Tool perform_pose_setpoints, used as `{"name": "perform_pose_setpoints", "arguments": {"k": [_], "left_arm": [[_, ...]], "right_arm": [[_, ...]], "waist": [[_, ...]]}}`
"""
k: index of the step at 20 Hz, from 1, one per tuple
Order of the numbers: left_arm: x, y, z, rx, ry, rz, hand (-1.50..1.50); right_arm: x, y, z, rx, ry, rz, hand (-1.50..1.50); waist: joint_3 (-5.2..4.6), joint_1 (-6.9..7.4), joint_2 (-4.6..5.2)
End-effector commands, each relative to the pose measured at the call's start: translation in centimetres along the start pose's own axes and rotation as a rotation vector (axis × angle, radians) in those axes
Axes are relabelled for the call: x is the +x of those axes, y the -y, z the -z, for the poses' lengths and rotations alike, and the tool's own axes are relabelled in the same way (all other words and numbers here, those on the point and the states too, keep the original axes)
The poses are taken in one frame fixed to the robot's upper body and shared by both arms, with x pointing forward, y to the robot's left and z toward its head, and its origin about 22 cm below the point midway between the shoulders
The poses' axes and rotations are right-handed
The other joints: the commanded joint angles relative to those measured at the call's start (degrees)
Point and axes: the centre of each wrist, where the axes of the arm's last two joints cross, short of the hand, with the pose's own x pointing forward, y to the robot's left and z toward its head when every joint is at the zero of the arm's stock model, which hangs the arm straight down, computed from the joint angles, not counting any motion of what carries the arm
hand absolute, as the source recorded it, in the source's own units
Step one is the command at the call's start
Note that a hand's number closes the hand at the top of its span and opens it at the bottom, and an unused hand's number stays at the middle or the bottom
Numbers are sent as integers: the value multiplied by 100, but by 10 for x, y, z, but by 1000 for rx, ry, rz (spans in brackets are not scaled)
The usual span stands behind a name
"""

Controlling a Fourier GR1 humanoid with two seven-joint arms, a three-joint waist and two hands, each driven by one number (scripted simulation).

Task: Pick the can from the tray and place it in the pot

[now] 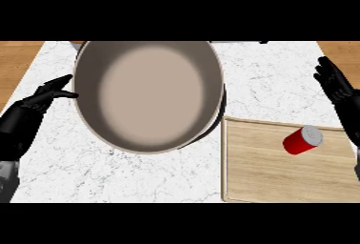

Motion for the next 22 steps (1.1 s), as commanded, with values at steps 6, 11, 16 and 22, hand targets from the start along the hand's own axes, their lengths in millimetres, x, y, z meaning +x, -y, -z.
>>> {"name": "perform_pose_setpoints", "arguments": {"k": [6,11,16,22], "left_arm": [[-11,49,1,53,-118,-271,0],[-24,65,-12,80,-211,-361,0],[-7,65,-9,79,-223,-347,0],[1,86,-3,93,-220,-346,0]], "right_arm": [[-5,-67,3,645,141,472,-150],[-18,36,-13,301,452,19,-150],[-17,106,-36,401,577,-47,-150],[25,150,-43,492,463,-395,-150]], "waist": [[-154,358,224],[-145,-45,154],[-164,-43,125],[-183,-76,100]]}}
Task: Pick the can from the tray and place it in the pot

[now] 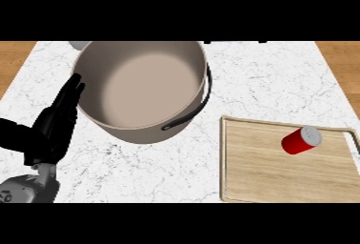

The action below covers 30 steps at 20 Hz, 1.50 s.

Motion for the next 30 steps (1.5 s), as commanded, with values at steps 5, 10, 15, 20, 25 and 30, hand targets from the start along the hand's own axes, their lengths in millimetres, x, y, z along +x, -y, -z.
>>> {"name": "perform_pose_setpoints", "arguments": {"k": [5,10,15,20,25,30], "left_arm": [[-9,16,-2,-48,-109,-26,0],[-17,25,-3,-58,-86,-25,0],[-13,40,-3,-63,-91,-28,0],[-18,21,2,-55,-102,-39,0],[-20,28,8,-84,-72,-12,0],[-12,28,-7,-52,-95,-37,0]], "right_arm": [[47,58,13,266,-103,-231,-150],[52,57,20,380,-249,-271,-150],[46,37,28,422,-315,-267,-150],[40,15,38,454,-386,-272,-150],[28,3,45,530,-450,-348,-150],[15,-8,27,535,-487,-393,-150]], "waist": [[-56,61,44],[-58,79,56],[-54,85,51],[-57,81,50],[-55,129,72],[-52,81,44]]}}
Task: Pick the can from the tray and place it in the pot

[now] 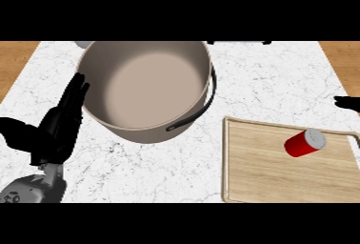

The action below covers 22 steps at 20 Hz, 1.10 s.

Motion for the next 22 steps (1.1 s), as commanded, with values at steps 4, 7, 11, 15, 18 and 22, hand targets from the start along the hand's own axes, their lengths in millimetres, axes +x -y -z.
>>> {"name": "perform_pose_setpoints", "arguments": {"k": [4,7,11,15,18,22], "left_arm": [[-7,11,-5,-55,-102,-28,0],[-16,19,-6,-57,-115,-34,0],[-20,34,5,-21,-90,-19,0],[-7,14,-3,-37,-89,-14,0],[-18,6,-4,-31,-98,-16,0],[-4,-8,-1,-35,-98,-15,0]], "right_arm": [[4,-24,25,-27,-27,17,-150],[1,-38,30,-37,8,35,-150],[12,-29,15,-46,16,40,-150],[23,-33,25,-29,-37,53,-150],[30,-47,38,-27,-83,37,-150],[27,-47,52,-29,-144,7,-150]], "waist": [[-39,-11,43],[-39,-37,43],[-42,-139,33],[-42,-74,32],[-42,-55,39],[-41,-15,44]]}}
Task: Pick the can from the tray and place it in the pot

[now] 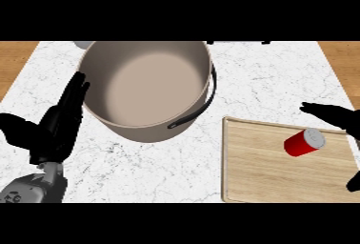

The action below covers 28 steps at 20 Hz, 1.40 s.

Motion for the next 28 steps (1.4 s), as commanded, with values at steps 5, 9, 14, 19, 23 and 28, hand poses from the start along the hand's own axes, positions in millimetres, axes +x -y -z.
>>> {"name": "perform_pose_setpoints", "arguments": {"k": [5,9,14,19,23,28], "left_arm": [[-9,16,4,-71,-64,-11,0],[-21,4,-6,-47,-70,-31,0],[-22,18,0,-65,-67,-24,0],[-15,-6,4,-48,-85,-22,0],[-22,13,-7,-37,-89,-21,0],[-7,10,-6,-60,-70,-41,0]], "right_arm": [[5,-5,36,16,-45,-43,-150],[-3,-34,37,67,-71,-102,-150],[-1,-38,49,70,-129,-133,-150],[-21,-47,50,113,-121,-161,-150],[-13,-59,56,112,-138,-150,-150],[-13,-57,68,71,33,-75,150]], "waist": [[-34,34,57],[-35,11,51],[-35,-14,53],[-34,-9,54],[-34,-25,41],[-31,17,45]]}}
